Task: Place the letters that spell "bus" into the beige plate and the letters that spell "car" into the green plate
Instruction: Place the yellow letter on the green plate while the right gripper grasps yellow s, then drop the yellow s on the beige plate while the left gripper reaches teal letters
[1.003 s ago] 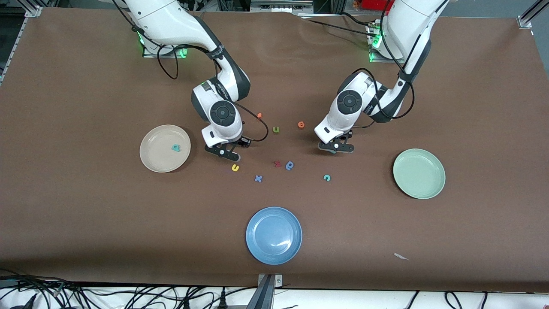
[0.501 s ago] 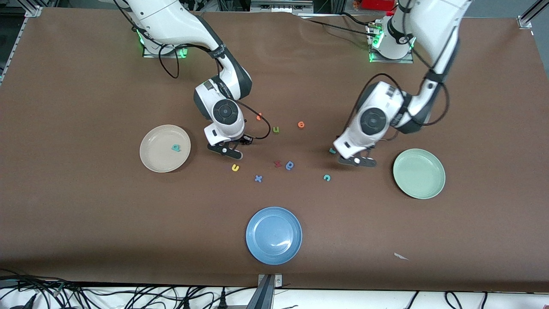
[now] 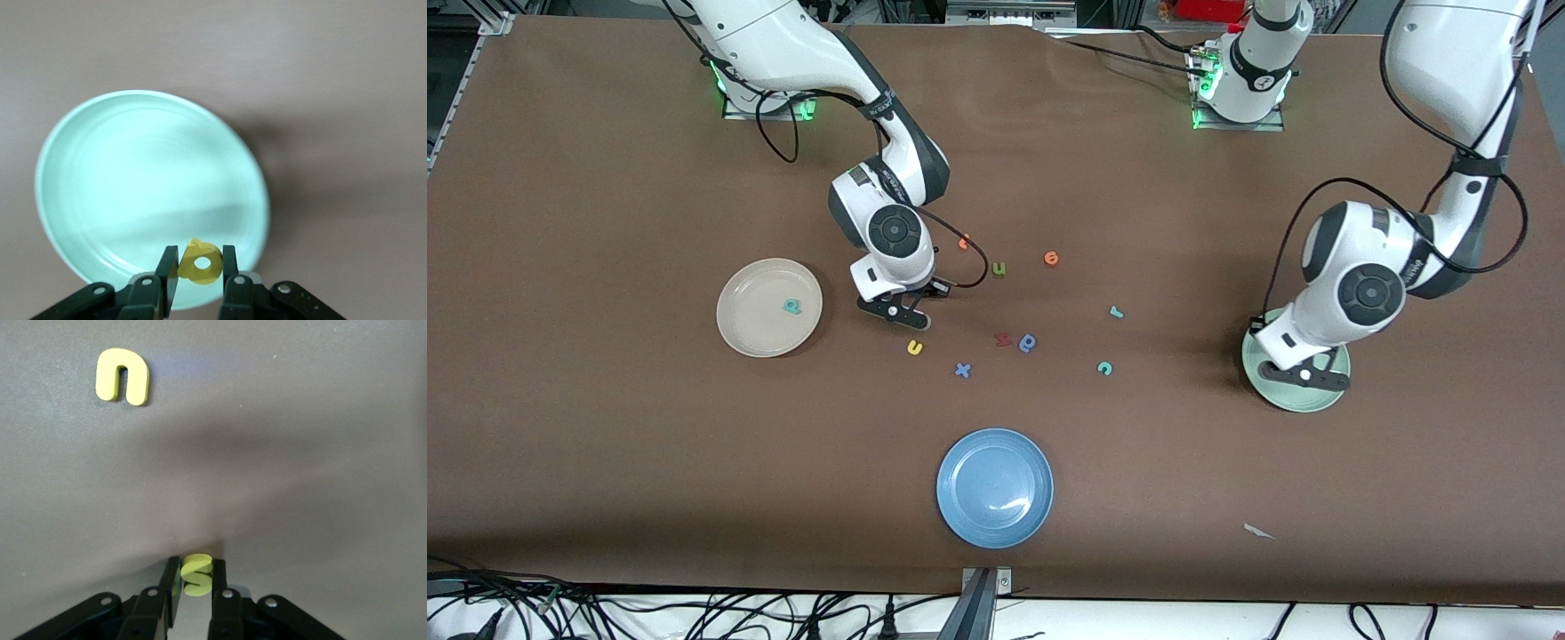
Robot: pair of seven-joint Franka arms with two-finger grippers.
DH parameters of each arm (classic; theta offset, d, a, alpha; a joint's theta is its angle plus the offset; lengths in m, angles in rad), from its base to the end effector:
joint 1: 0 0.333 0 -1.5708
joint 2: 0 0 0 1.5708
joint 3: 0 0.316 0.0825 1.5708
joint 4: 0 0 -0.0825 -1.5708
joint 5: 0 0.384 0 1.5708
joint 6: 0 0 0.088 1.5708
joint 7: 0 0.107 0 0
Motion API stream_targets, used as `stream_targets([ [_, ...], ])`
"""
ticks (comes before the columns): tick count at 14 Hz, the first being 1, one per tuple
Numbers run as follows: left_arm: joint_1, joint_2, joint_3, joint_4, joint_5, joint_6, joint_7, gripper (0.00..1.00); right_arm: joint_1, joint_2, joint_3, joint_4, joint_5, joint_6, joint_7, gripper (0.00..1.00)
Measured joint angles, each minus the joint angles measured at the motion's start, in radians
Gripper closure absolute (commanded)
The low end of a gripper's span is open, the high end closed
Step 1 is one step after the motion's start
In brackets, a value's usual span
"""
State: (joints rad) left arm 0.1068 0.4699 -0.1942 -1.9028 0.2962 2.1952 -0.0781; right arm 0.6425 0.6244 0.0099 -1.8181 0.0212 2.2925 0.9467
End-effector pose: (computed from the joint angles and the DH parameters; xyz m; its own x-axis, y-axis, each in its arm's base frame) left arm 0.6113 -0.0384 0.2431 0.9712 -0.1752 -0.1614 -0.1974 -0.9712 -0.1332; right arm 0.5029 0.3844 0.1814 0.9452 -0.3098 -0.1032 -0.2987 -0.9480 0.1100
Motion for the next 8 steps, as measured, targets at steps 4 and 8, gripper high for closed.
stream_targets([
  [4, 0.030, 0.076, -0.001, 0.013, 0.090, 0.036, 0.015, 0.00, -0.007, -0.089, -0.067, 0.015, 0.000, -0.154, -0.086, 0.95],
  [8, 0.027, 0.080, -0.032, 0.059, 0.061, 0.023, 0.012, 0.00, -0.019, -0.133, -0.246, 0.011, 0.000, -0.311, -0.380, 0.97],
])
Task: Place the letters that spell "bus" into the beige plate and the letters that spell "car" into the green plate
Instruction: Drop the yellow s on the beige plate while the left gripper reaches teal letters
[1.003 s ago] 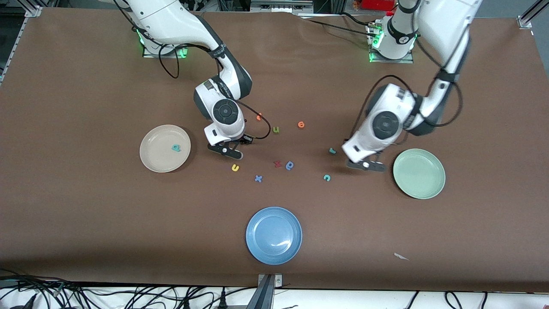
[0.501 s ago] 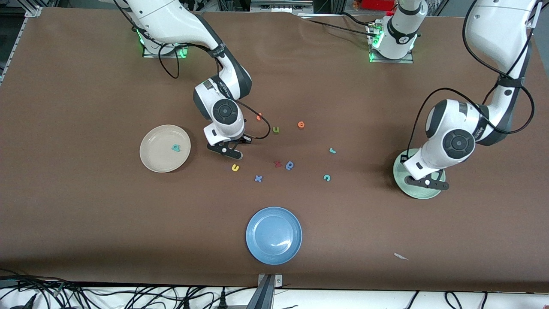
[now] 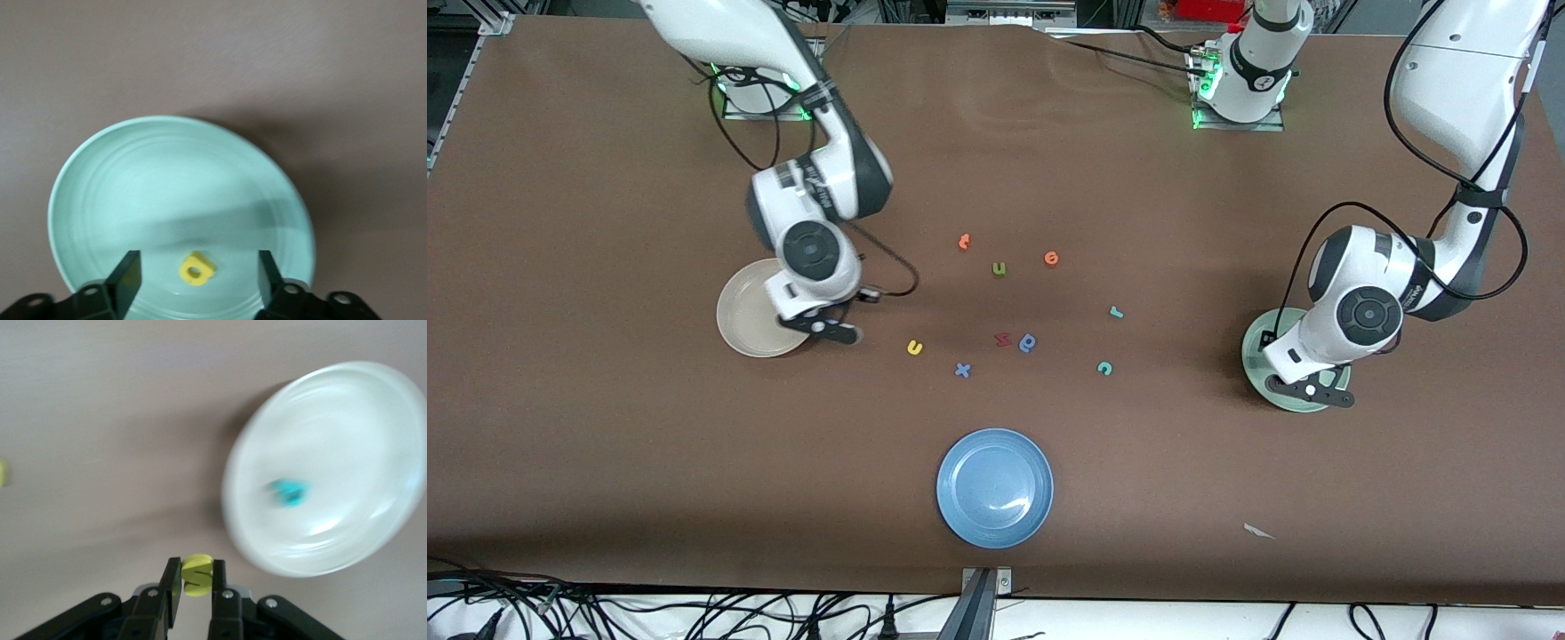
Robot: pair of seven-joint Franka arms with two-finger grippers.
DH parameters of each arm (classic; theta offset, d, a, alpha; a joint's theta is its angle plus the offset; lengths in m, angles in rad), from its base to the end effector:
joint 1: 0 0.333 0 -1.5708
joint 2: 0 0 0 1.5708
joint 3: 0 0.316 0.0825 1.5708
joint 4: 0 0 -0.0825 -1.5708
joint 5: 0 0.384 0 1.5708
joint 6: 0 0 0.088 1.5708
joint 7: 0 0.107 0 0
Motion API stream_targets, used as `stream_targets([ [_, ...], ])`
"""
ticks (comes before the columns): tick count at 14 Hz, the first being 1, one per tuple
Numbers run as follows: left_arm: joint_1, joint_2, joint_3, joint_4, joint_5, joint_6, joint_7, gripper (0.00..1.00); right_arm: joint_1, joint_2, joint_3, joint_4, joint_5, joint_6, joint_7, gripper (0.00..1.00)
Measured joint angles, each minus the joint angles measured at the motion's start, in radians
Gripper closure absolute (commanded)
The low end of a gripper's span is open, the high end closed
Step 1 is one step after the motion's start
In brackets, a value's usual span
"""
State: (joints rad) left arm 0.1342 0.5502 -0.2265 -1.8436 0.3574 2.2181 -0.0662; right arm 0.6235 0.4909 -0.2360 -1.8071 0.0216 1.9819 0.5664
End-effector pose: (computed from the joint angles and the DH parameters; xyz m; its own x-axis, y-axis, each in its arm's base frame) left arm 0.6267 -0.0394 0.2211 0.9618 -0.2257 -0.1547 -0.2475 -0.9588 -0.1397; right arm 0.5655 0.2412 0.2575 0.9591 -0.2000 -0.2003 -0.1502 -0.9594 0.2387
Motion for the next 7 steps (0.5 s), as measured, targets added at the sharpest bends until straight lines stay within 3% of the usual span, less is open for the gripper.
stream_targets([
  [3, -0.013, 0.000, -0.062, 0.004, -0.109, 0.000, -0.066, 0.00, -0.023, 0.002, -0.091, -0.036, 0.006, -0.023, -0.144, 0.96],
  [6, -0.073, 0.002, -0.124, 0.003, -0.132, 0.026, -0.239, 0.00, -0.076, 0.020, -0.104, -0.091, 0.019, -0.008, -0.220, 0.82],
  [7, -0.108, 0.004, -0.129, 0.000, -0.132, 0.048, -0.288, 0.00, -0.087, 0.036, -0.104, -0.106, 0.028, 0.008, -0.231, 0.38],
])
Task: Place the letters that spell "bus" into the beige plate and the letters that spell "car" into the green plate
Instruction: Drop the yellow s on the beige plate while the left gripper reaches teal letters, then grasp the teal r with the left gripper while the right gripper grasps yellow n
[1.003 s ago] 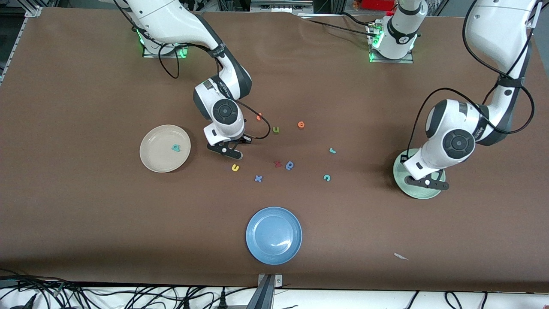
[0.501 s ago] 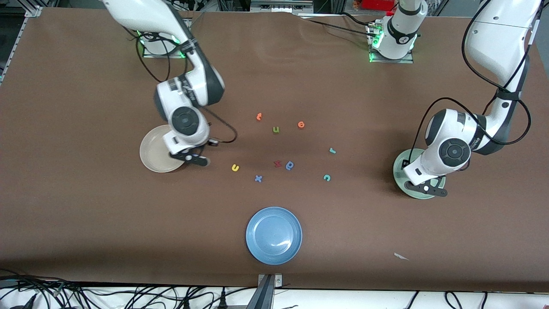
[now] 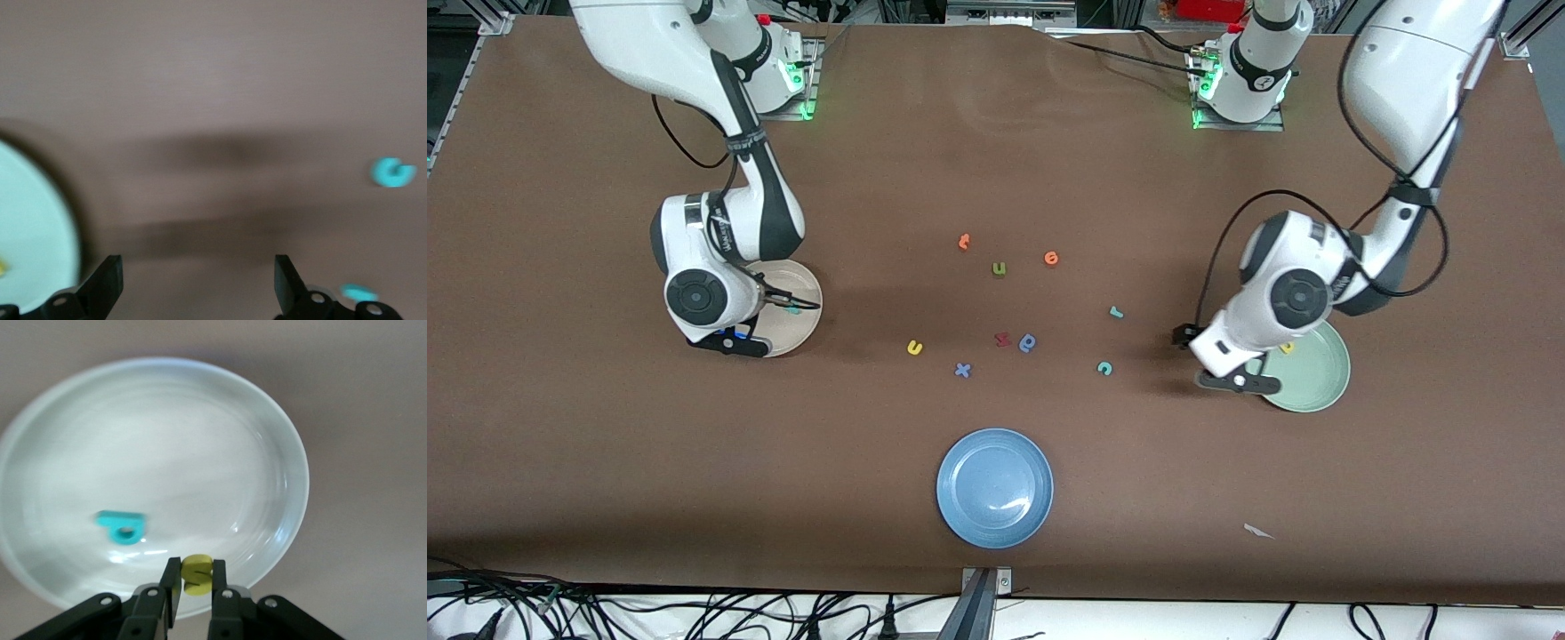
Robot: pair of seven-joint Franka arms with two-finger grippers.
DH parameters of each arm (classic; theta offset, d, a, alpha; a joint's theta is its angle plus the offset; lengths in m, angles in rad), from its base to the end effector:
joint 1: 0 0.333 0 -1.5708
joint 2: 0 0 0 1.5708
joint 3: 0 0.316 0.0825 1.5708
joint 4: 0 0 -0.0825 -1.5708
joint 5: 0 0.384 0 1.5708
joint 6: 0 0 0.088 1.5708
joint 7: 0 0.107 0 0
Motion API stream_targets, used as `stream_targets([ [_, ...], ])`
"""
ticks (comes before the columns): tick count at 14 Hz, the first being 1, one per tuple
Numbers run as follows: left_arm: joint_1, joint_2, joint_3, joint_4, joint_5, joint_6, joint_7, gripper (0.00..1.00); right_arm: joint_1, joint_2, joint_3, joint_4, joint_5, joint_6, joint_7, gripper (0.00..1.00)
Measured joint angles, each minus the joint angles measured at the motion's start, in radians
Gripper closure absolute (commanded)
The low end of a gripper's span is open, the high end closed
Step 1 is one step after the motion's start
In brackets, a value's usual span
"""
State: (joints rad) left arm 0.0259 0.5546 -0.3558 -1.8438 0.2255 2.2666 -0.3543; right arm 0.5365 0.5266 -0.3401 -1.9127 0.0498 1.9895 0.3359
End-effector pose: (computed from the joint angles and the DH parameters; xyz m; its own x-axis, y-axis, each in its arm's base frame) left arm 0.6057 -0.1876 0.2328 0.9921 -0.0872 -0.0897 -0.0881 -0.9961 -0.0060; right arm 0.5653 0.1191 0.2061 0.9209 -0.1976 -0.3361 -0.1108 -0.9592 0.2601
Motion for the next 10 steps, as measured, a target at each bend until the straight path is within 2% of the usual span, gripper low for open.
stream_targets([
  [2, -0.071, 0.006, -0.001, -0.022, 0.000, 0.054, -0.090, 0.02, -0.002, 0.028, 0.001, -0.008, 0.008, 0.016, -0.003, 0.00],
  [6, -0.158, 0.027, -0.001, -0.108, 0.000, 0.191, -0.200, 0.08, 0.006, 0.023, 0.009, 0.008, 0.043, 0.010, -0.003, 0.00],
  [8, -0.162, 0.036, 0.000, -0.128, 0.000, 0.208, -0.211, 0.13, 0.012, 0.003, 0.041, 0.059, 0.057, 0.007, -0.003, 0.00],
  [10, -0.161, 0.039, 0.003, -0.139, 0.000, 0.208, -0.211, 0.22, 0.024, -0.012, 0.082, 0.131, 0.070, 0.006, 0.002, 0.00],
])
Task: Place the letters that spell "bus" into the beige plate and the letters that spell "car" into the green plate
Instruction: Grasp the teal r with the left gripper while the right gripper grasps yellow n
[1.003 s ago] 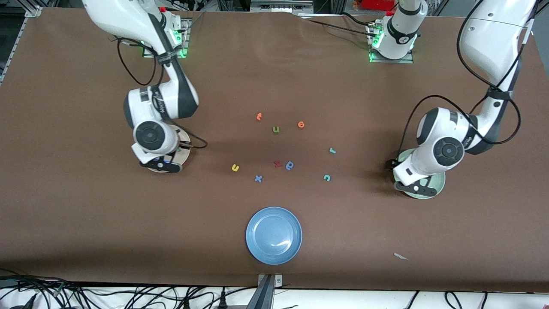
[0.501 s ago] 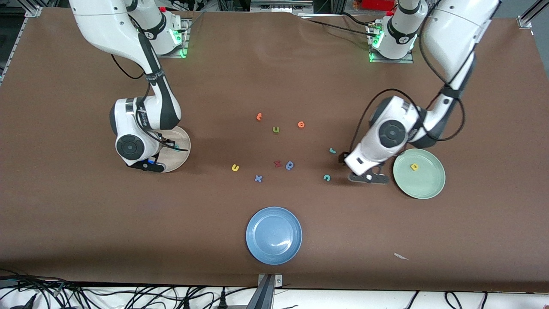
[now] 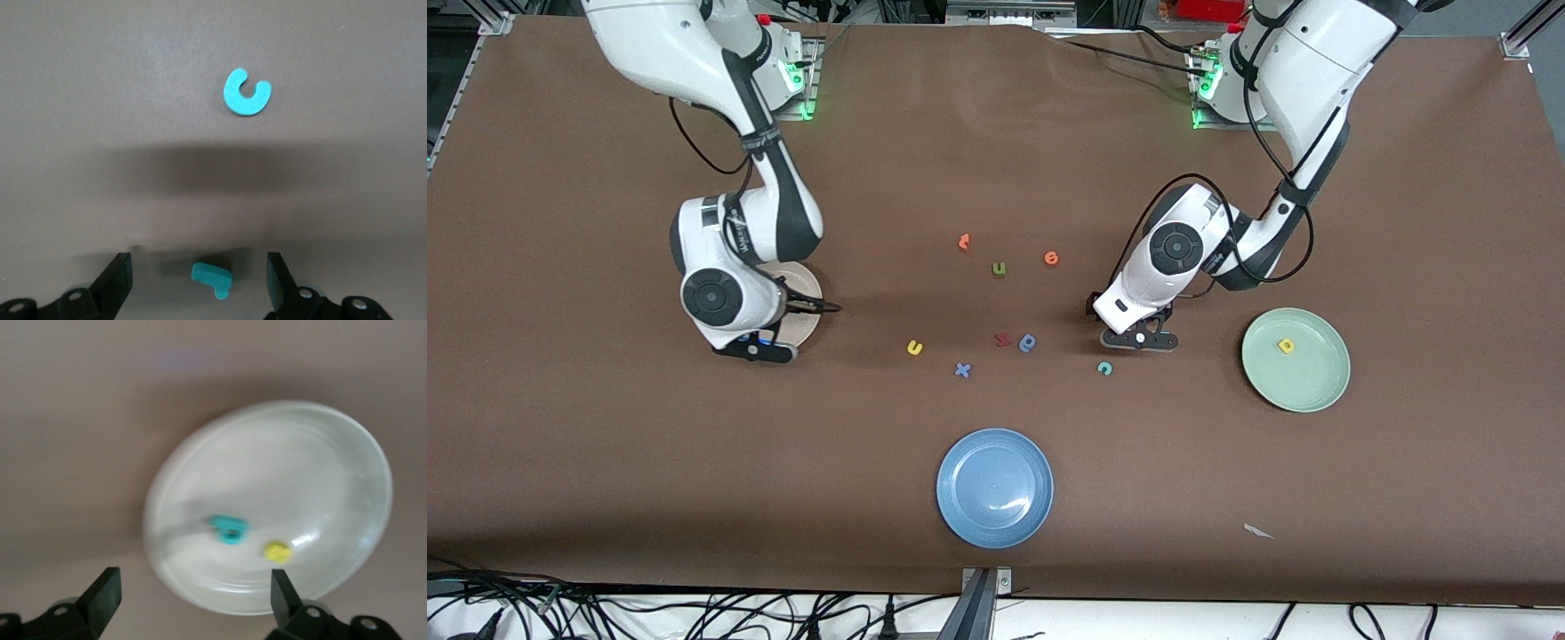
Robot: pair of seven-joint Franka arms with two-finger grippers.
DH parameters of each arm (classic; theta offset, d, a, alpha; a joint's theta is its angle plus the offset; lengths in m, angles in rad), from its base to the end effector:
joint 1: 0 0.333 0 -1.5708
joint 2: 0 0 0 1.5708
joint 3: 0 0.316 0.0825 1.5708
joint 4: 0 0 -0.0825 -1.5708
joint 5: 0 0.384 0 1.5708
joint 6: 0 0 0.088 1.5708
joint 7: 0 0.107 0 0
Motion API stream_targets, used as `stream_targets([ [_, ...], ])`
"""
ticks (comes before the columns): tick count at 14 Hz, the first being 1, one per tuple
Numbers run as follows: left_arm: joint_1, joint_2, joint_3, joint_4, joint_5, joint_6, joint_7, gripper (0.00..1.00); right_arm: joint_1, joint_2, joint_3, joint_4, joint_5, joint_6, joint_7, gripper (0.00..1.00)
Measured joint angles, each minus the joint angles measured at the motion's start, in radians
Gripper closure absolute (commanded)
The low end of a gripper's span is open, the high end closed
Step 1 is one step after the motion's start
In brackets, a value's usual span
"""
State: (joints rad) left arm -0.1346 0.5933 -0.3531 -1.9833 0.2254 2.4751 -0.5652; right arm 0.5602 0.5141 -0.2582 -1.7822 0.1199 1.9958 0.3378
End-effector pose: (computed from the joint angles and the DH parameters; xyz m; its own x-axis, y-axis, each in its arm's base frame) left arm 0.5335 -0.2807 0.1740 0.9956 -0.0552 -0.0756 -0.0530 -0.9981 0.0298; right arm 0.5895 0.2020 0.2552 0.9634 -0.0996 -0.2490 -0.0702 -0.9898 0.1243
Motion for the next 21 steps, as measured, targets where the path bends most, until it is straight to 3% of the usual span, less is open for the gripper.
stream_targets([
  [4, -0.007, 0.000, -0.001, -0.010, 0.000, 0.000, -0.022, 0.40, 0.029, 0.022, 0.043, 0.100, 0.069, 0.059, 0.007, 0.09],
  [8, -0.017, 0.000, -0.002, -0.010, 0.000, 0.000, -0.040, 0.48, 0.104, 0.111, 0.052, 0.116, 0.098, 0.223, 0.128, 0.19],
  [12, -0.017, -0.002, 0.000, -0.010, 0.000, 0.000, -0.040, 0.64, 0.154, 0.171, 0.053, 0.120, 0.101, 0.351, 0.255, 0.27],
  [13, -0.017, -0.003, 0.000, -0.010, 0.000, 0.000, -0.040, 0.67, 0.161, 0.184, 0.053, 0.120, 0.101, 0.379, 0.277, 0.35],
  [14, -0.017, -0.003, 0.000, -0.010, 0.000, 0.000, -0.041, 0.70, 0.171, 0.196, 0.053, 0.121, 0.101, 0.406, 0.291, 0.36],
  [17, -0.017, -0.004, 0.000, -0.010, 0.000, 0.000, -0.044, 0.74, 0.194, 0.222, 0.054, 0.124, 0.101, 0.444, 0.311, 0.36],
  [21, -0.018, -0.004, 0.000, -0.010, 0.000, 0.000, -0.045, 0.81, 0.195, 0.231, 0.051, 0.125, 0.100, 0.456, 0.311, 0.47],
])
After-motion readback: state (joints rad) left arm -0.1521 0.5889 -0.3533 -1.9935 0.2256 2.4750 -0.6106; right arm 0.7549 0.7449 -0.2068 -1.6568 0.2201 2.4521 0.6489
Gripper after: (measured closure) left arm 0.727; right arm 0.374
